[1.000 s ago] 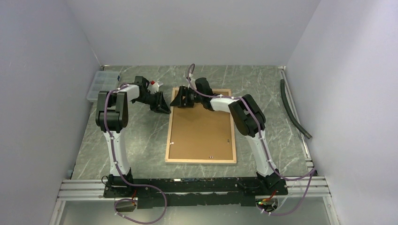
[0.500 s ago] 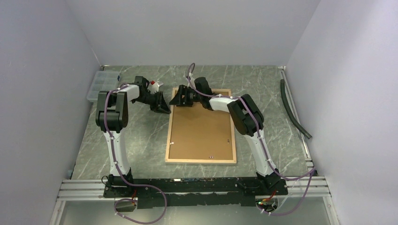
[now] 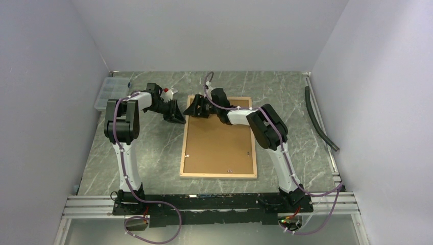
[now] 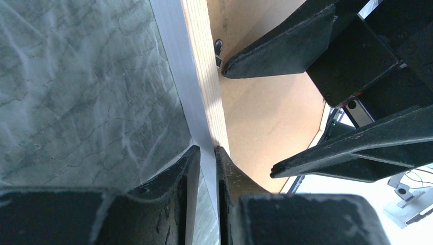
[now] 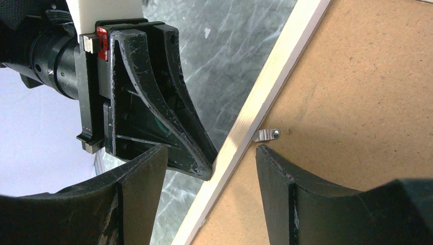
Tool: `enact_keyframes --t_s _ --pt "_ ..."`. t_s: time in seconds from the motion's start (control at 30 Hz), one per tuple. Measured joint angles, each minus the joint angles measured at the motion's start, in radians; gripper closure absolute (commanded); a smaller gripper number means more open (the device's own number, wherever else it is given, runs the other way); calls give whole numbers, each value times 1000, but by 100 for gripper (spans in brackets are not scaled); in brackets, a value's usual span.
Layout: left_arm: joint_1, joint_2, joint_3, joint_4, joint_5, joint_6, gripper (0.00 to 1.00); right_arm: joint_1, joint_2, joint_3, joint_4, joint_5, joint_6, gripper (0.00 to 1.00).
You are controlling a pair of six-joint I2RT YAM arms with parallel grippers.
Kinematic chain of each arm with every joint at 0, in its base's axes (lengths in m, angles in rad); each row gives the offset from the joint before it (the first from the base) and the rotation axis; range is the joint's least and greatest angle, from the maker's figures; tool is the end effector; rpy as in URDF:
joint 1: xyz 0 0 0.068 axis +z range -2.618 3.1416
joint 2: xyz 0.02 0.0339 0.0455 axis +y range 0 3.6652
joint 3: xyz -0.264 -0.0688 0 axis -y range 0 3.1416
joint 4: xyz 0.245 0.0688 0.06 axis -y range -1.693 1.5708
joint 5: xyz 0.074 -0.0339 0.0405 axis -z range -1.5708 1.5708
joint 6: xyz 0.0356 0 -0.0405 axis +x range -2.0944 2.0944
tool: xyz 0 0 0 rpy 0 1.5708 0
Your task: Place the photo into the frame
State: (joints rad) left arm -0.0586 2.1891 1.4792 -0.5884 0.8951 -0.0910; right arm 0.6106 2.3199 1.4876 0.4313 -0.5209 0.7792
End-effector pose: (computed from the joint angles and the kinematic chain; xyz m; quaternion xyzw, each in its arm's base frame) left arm 0.4215 -0.0526 0.1217 0.0443 0.8940 -0.4367 0.0901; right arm 0.4041 0.3044 0.1251 -0.0738 0.8148 0.5065 0.2723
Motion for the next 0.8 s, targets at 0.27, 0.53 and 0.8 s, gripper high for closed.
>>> enact_keyframes --t_s 0.27,0.53,0.8 --pt "0 0 0 0 1 0 78 2 -1 2 -3 14 16 32" --pt "0 0 0 0 2 0 79 4 12 29 -18 18 30 32" --pt "0 0 0 0 2 0 79 6 18 34 -12 23 51 32"
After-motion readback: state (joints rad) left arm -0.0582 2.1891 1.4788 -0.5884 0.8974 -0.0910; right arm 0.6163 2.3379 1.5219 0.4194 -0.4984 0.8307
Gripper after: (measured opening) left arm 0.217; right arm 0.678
